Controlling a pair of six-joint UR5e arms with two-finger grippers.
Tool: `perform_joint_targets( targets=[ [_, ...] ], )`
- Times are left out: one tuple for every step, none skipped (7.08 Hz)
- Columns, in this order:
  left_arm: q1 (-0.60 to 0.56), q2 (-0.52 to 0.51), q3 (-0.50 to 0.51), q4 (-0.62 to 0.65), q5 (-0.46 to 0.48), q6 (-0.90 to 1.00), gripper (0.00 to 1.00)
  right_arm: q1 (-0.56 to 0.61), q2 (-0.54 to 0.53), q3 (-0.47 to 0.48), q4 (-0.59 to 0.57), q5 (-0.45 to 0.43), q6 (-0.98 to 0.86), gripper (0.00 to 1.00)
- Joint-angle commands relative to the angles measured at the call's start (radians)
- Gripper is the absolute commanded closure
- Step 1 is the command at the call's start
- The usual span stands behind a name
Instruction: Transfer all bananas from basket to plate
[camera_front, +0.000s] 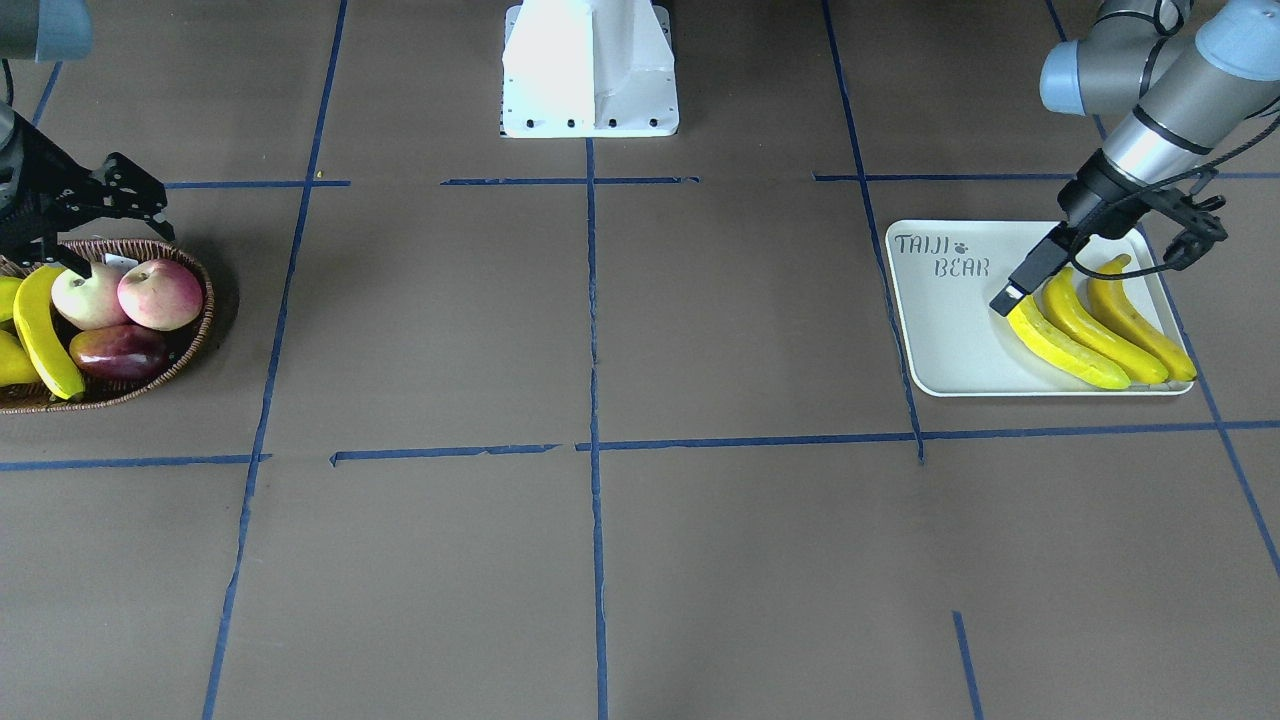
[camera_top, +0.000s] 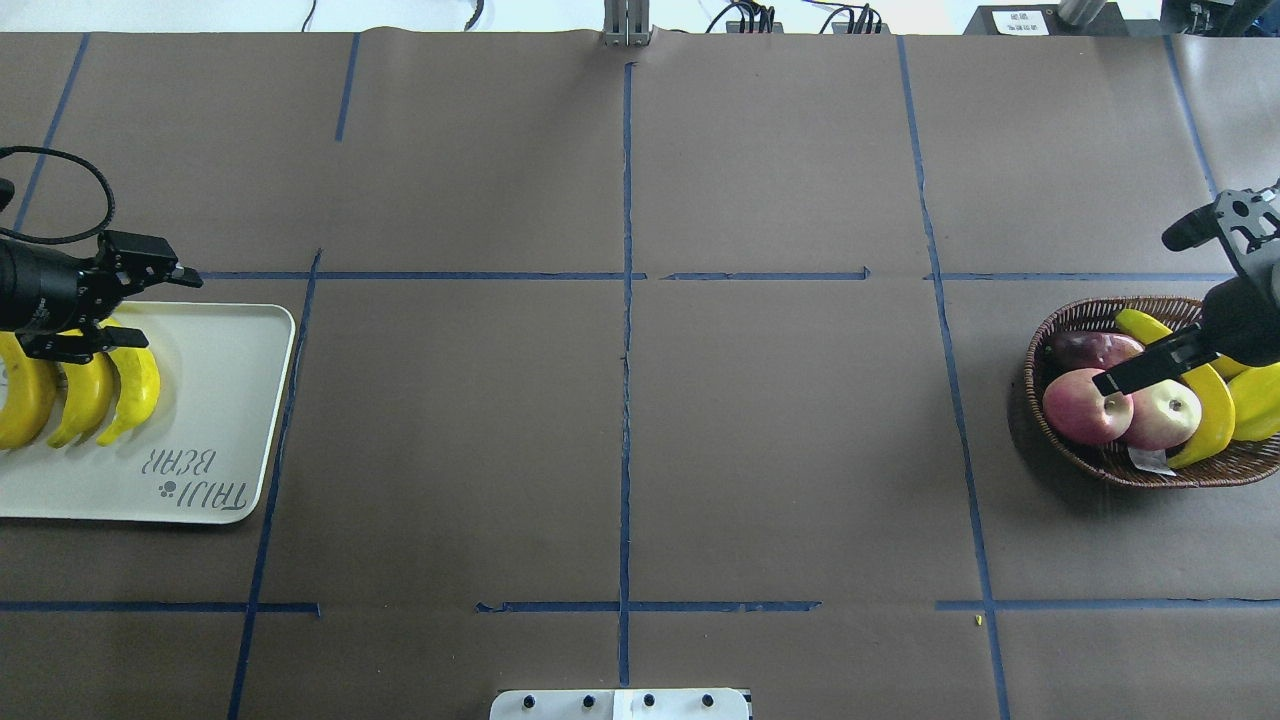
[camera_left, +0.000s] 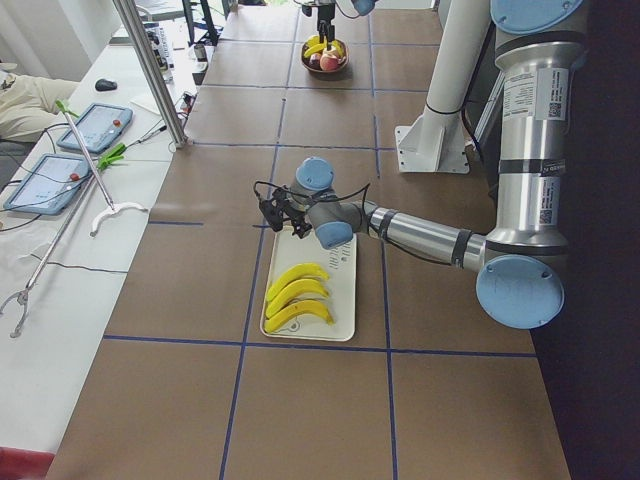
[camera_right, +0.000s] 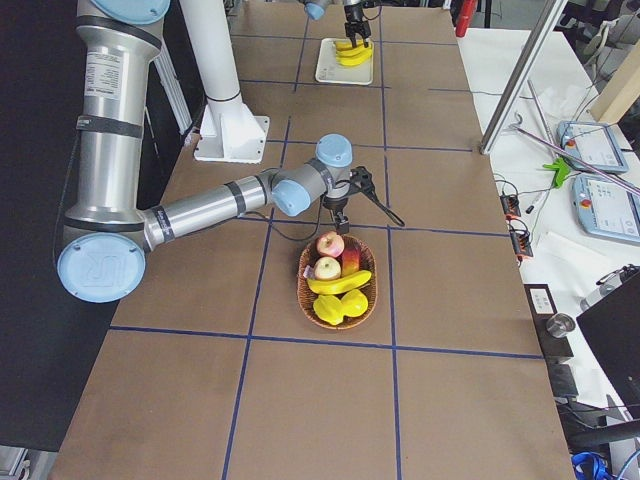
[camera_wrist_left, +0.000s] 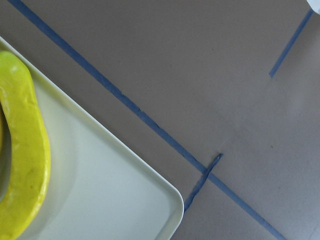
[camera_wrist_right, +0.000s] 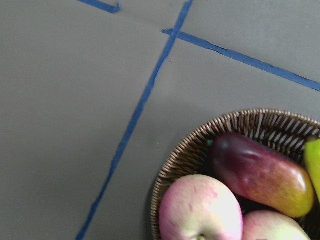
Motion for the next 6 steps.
perform_joint_targets(
  targets=[
    [0.041, 0.000, -0.003, -0.001, 0.054, 0.000, 0.01, 0.022, -0.025, -0.031, -0.007, -0.124, -0.101, 0.00],
    [0.060, -0.002, -0.003, -0.001, 0.064, 0.000, 0.01, -0.013, -0.023, -0.049, -0.010, -0.186, -0.109, 0.00],
    [0.064, 0.000, 0.000, -0.001, 0.064, 0.000, 0.01, -0.026, 0.005, -0.068, -0.015, -0.220, -0.109, 0.00],
    [0.072, 0.001, 0.000, -0.001, 0.064, 0.000, 0.01, -0.053, 0.013, -0.091, -0.018, -0.275, -0.111, 0.01],
    [0.074, 0.004, 0.004, -0.001, 0.064, 0.000, 0.01, -0.065, 0.016, -0.112, -0.017, -0.351, -0.173, 0.01],
    [0.074, 0.006, 0.005, -0.001, 0.065, 0.002, 0.01, -0.062, 0.013, -0.131, -0.017, -0.385, -0.274, 0.02]
  ],
)
